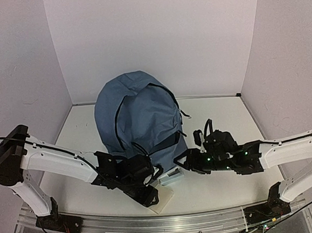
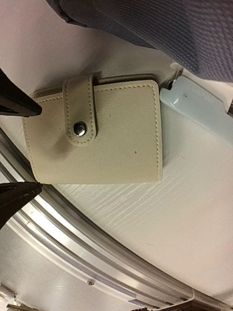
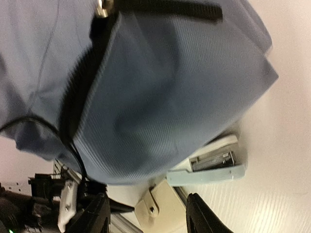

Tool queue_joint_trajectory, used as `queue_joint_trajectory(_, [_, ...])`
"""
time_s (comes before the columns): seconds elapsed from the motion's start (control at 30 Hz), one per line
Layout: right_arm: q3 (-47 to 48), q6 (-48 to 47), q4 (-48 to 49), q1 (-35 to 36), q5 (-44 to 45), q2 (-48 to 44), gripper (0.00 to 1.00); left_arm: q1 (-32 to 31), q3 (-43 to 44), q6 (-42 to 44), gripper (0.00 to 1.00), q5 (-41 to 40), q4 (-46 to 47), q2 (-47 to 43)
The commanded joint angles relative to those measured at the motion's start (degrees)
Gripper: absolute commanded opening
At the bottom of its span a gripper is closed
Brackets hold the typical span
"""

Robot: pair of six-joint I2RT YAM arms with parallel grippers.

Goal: Pack the student bag
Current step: Pick up the personal item from the center of the board.

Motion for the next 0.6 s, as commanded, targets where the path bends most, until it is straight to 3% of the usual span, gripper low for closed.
queue_joint_trajectory(0.0, [-4.8, 7.3, 7.0, 2.8, -4.0, -0.3, 0.52, 0.4, 0.0, -2.7, 0.48, -1.5, -0.3, 1.9])
queue_joint_trajectory(0.27, [-7.8, 13.4, 20.1, 5.4, -9.9, 9.5, 0.49, 0.3, 0.7, -2.5, 0.47, 0.2, -0.8, 3.3])
queue_joint_trajectory(0.57, [-6.2, 14.8, 21.8, 6.4, -11.0, 17.0, 0.48, 0.2, 0.3, -2.6, 0.46, 1.5, -0.7, 3.9])
